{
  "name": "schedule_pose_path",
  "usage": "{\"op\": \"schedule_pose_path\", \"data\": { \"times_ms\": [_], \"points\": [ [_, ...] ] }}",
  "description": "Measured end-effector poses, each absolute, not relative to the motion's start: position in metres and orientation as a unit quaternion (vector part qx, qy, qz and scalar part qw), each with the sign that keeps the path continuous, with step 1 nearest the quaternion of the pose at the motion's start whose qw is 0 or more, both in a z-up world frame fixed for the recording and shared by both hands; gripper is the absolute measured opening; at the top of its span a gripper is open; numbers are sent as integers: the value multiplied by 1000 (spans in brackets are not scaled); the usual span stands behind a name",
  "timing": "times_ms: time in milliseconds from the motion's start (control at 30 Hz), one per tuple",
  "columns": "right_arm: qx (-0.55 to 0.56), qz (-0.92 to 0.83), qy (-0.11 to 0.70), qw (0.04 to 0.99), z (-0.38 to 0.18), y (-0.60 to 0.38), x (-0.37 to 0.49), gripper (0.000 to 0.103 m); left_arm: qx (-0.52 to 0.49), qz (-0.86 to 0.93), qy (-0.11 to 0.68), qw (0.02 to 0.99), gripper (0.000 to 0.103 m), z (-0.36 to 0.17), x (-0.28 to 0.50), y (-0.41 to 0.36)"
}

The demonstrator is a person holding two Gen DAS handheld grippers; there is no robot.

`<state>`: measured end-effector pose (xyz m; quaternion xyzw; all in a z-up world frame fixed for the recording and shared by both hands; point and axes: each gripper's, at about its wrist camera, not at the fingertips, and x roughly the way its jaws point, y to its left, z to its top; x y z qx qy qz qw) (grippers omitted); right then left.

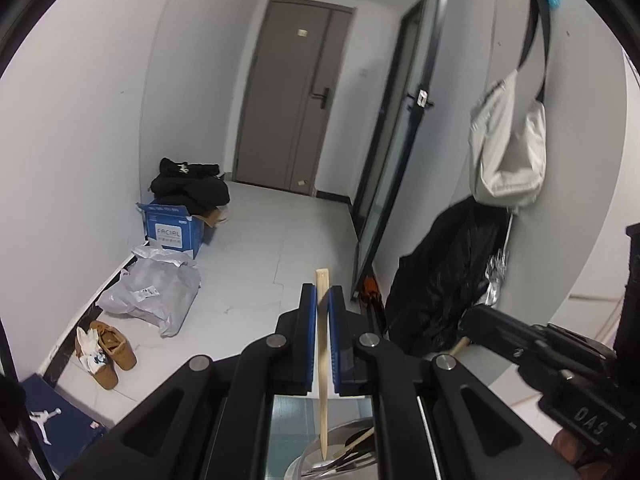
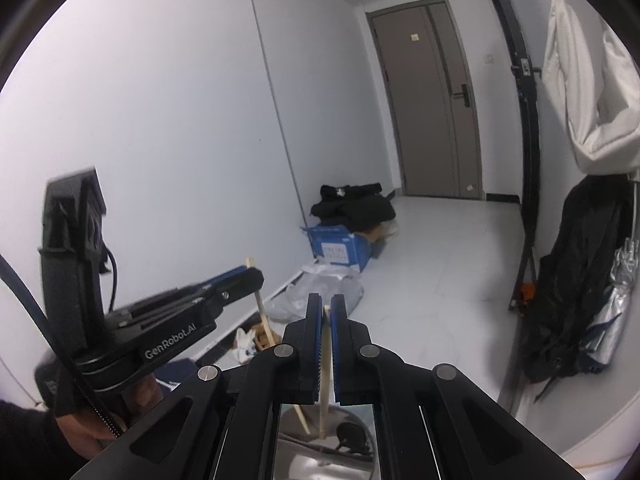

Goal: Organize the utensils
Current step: 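Lift the chopstick with the left tool and lower it into the holder, then open the left tool over the holder while the right tool releases its chopstick there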

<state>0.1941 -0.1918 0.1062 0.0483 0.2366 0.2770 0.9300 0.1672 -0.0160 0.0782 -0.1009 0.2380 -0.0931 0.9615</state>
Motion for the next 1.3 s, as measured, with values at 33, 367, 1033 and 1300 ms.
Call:
{"op": "schedule_pose_path", "data": {
  "times_ms": [33,367,1033,1300],
  "points": [
    [52,277,242,929,101,-193,196,3,-99,-99,242,960,3,78,168,-17],
    [86,277,275,916,66,-203,206,4,-74,-131,286,946,3,67,175,-23],
    [85,275,334,898,50,-197,194,7,-83,-164,337,923,4,61,166,-13],
    [91,252,317,910,59,-210,160,22,-105,-113,328,932,39,74,143,1]
  ]
}}
